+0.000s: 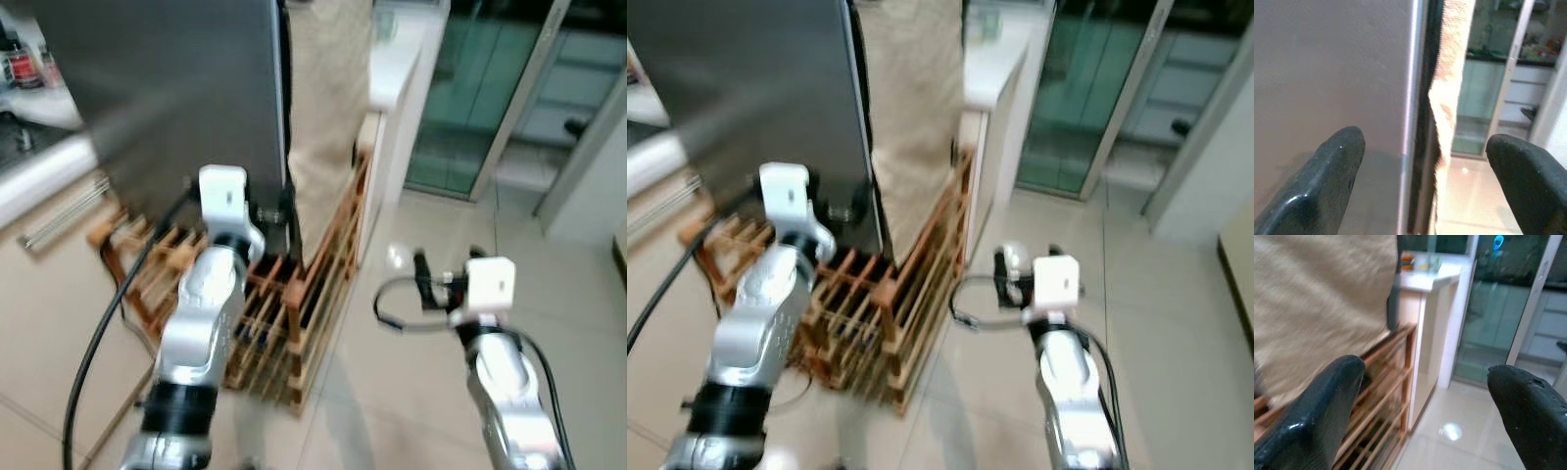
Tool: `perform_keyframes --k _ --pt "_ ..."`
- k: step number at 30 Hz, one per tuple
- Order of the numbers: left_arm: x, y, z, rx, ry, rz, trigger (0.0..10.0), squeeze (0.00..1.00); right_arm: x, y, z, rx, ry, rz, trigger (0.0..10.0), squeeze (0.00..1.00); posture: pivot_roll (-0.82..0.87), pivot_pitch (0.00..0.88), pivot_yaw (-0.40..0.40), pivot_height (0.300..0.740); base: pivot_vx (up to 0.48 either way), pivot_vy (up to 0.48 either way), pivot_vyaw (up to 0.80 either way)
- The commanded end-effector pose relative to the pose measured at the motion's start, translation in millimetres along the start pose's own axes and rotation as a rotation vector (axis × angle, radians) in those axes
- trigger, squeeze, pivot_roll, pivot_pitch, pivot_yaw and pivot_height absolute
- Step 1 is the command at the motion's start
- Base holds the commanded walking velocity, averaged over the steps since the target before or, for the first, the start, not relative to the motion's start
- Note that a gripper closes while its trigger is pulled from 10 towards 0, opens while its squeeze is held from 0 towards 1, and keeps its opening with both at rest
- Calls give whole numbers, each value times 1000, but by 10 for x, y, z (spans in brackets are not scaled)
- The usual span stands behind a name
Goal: Restocking fridge
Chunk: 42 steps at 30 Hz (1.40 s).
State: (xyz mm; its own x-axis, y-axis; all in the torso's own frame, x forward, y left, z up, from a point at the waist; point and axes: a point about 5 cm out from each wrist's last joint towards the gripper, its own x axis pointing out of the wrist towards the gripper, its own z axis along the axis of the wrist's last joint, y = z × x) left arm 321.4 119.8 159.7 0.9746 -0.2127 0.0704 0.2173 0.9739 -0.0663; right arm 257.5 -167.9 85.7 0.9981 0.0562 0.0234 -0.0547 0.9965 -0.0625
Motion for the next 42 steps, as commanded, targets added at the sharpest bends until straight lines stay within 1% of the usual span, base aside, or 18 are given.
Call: perform_keyframes --k 1,3,4,5,7,8,10,11,12,15,16,17,18,24,30,35,40,42 --pt "-123 181 -23 8 -7 36 10000 0 -44 -60 83 -11 -34 -19 10000 0 -172 0 37 740 0 0 0" --pt "-396 364 -79 22 -29 58 10000 0 -197 -105 123 -22 -48 -36 10000 0 -167 0 32 740 0 0 0" --pt "-396 364 -79 22 -29 58 10000 0 -197 -105 123 -22 -48 -36 10000 0 -167 0 32 740 0 0 0" --pt "-483 416 -111 28 -27 61 10000 0 -257 -117 132 -25 -50 -40 10000 0 -167 0 30 740 0 0 0" --pt "-857 600 -292 70 18 110 10000 0 -481 -163 100 -32 -22 -45 10000 0 -166 0 23 740 0 0 0" --pt "-857 600 -292 70 18 110 10000 0 -481 -163 100 -32 -22 -45 10000 0 -166 0 23 740 0 0 0" --pt "-1227 647 -472 147 106 139 10000 0 -627 -222 46 -24 15 -72 10000 0 -161 0 17 740 0 0 0" --pt "-1325 626 -511 161 128 140 10000 0 -649 -237 31 -19 23 -83 10000 0 -159 0 18 740 0 0 0" --pt "-1356 604 -512 167 125 136 10000 0 -655 -244 27 -17 26 -88 10000 0 -153 0 16 740 0 0 0" --pt "-1291 572 -417 109 64 167 10000 0 -649 -217 11 12 21 -89 10000 0 -151 0 11 740 0 0 0" --pt "-1231 547 -353 66 25 173 10000 0 -629 -175 33 12 5 -79 10000 0 -152 0 11 740 0 0 0" --pt "-1231 547 -353 66 25 173 10000 0 -629 -175 33 12 5 -79 10000 0 -152 0 11 740 0 0 0" --pt "-1103 454 -260 34 -17 129 10000 0 -582 -181 60 2 -10 -88 10000 0 -156 0 13 740 480 0 0" --pt "-887 265 -102 11 -96 77 10000 0 -431 -218 154 -33 -50 -89 10000 0 -167 0 6 740 480 0 0" --pt "-786 259 -23 -16 -129 98 10000 0 -341 -246 190 -55 -65 -78 10000 0 -164 0 1 740 480 0 0" --pt "-730 214 149 6 -203 100 10000 0 -265 -188 207 -52 -75 -54 10000 0 -153 0 -4 740 480 0 0" --pt "-700 230 211 13 -230 112 10000 0 -237 -163 206 -50 -78 -44 10000 0 -150 0 -3 740 480 0 0" --pt "-690 255 294 22 -273 133 10000 0 -192 -161 215 -52 -83 -35 10000 0 -147 0 -6 740 227 0 0"
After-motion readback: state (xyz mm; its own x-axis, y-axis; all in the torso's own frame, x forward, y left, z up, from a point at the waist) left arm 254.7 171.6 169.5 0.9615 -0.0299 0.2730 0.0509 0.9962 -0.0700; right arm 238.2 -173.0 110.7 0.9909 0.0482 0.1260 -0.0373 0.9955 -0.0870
